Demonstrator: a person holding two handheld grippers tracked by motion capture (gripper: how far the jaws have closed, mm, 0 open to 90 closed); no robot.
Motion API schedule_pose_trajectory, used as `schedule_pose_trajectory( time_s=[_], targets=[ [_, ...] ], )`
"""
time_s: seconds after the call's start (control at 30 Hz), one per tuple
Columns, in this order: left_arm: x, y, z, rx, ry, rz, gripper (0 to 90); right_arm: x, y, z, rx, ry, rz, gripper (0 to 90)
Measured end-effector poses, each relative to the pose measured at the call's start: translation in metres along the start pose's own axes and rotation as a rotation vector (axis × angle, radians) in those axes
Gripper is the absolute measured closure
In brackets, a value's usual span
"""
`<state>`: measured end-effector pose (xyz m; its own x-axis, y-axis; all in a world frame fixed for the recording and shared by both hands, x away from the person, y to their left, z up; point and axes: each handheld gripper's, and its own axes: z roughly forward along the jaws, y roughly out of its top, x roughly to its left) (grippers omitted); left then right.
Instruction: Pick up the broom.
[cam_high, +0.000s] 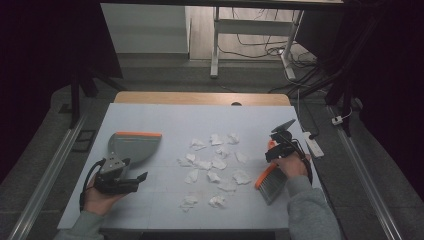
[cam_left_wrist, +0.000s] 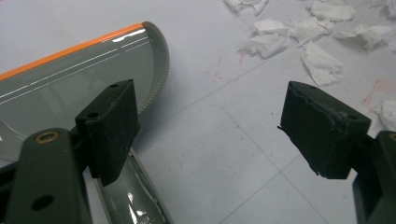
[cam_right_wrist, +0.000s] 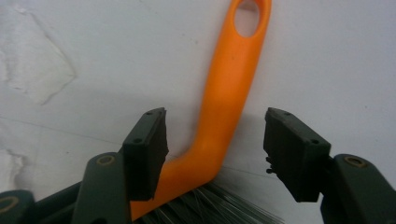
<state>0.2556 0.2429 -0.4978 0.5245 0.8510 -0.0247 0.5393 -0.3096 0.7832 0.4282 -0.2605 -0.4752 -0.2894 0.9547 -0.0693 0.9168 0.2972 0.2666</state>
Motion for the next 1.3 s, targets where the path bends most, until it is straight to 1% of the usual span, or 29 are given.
schedule_pose_trajectory(
  time_s=[0.03,0.07,0.1,0.2,0.3,0.37,0.4,0.43,0.57,0.6,0.63,0.67,0.7,0.77,0.87,0.93,0.97,1.0,1.03,1.07,1.1,1.13,1.2,1.23,1.27,1.3],
  targets=[
    [0.000,0.000,0.000,0.000,0.000,0.000,20.3,0.000,0.000,0.000,0.000,0.000,0.000,39.9],
    [0.000,0.000,0.000,0.002,0.001,0.000,20.3,-0.001,0.000,0.002,0.019,-0.015,0.015,43.0],
    [0.000,0.000,0.000,0.002,0.001,0.000,20.3,-0.002,0.000,0.004,0.030,-0.012,0.024,43.5],
    [0.000,-0.001,-0.001,-0.001,0.000,0.001,20.3,-0.001,0.000,0.008,0.064,-0.001,0.041,49.1],
    [0.000,-0.001,-0.001,-0.007,0.003,-0.003,20.5,0.002,0.000,0.012,0.091,0.032,0.056,56.0],
    [0.000,-0.001,-0.001,-0.007,0.004,-0.003,20.5,0.004,0.000,0.013,0.096,0.005,0.066,57.6],
    [0.000,-0.001,-0.001,-0.007,0.004,-0.003,20.5,0.004,0.000,0.013,0.096,0.005,0.066,57.6],
    [0.000,-0.001,-0.001,-0.005,0.005,0.000,20.5,0.008,0.001,0.013,0.103,-0.019,0.078,58.8],
    [-0.001,-0.002,-0.001,-0.004,0.005,0.002,20.6,0.010,0.000,0.013,0.093,-0.029,0.100,63.1],
    [-0.001,-0.002,-0.001,-0.004,0.005,0.002,20.5,0.010,0.000,0.013,0.093,-0.029,0.100,63.1],
    [-0.001,-0.002,-0.001,-0.003,0.005,0.003,20.6,0.012,0.000,0.013,0.086,-0.040,0.102,67.4],
    [-0.001,-0.002,-0.001,-0.003,0.005,0.003,20.6,0.014,0.000,0.013,0.081,-0.040,0.100,69.6],
    [-0.001,-0.002,-0.001,-0.003,0.005,0.002,20.6,0.016,0.000,0.013,0.080,-0.052,0.083,69.8],
    [-0.001,-0.002,-0.001,-0.003,0.005,0.001,20.6,0.018,-0.001,0.013,0.079,-0.061,0.082,70.0],
    [0.000,-0.003,-0.001,-0.003,0.005,-0.002,20.6,0.015,-0.002,0.013,0.069,-0.044,0.064,70.3],
    [0.000,-0.003,-0.001,-0.003,0.006,-0.004,20.6,0.014,-0.002,0.012,0.062,-0.034,0.043,70.4],
    [0.000,-0.003,-0.001,-0.003,0.006,-0.004,20.6,0.014,-0.002,0.012,0.062,-0.034,0.043,70.4],
    [0.000,-0.003,-0.001,-0.003,0.006,-0.005,20.6,0.012,-0.003,0.012,0.053,-0.015,0.020,70.5],
    [0.000,-0.003,0.000,0.001,0.008,-0.003,20.6,0.010,-0.004,0.012,0.050,-0.001,0.011,70.6],
    [0.000,-0.003,0.000,0.001,0.008,-0.003,20.6,0.010,-0.004,0.012,0.050,-0.001,0.011,70.6],
    [0.000,-0.003,0.000,0.002,0.008,-0.002,20.6,0.007,-0.005,0.010,0.046,0.015,-0.020,70.6],
    [0.001,-0.003,0.001,0.003,0.010,-0.002,20.6,0.004,-0.006,0.008,0.036,0.021,-0.028,70.6],
    [0.001,-0.003,0.001,0.003,0.008,-0.004,20.6,-0.002,-0.009,0.005,0.031,0.079,-0.037,70.6],
    [0.001,-0.003,0.001,0.001,0.009,-0.006,20.6,-0.002,-0.009,0.005,0.031,0.079,-0.037,70.6],
    [0.002,-0.004,0.001,0.000,0.009,-0.006,20.6,-0.006,-0.011,0.001,0.011,0.099,-0.041,70.6],
    [0.002,-0.004,0.001,0.000,0.009,-0.007,20.6,-0.015,-0.015,-0.005,-0.014,0.153,-0.033,70.6]
  ],
)
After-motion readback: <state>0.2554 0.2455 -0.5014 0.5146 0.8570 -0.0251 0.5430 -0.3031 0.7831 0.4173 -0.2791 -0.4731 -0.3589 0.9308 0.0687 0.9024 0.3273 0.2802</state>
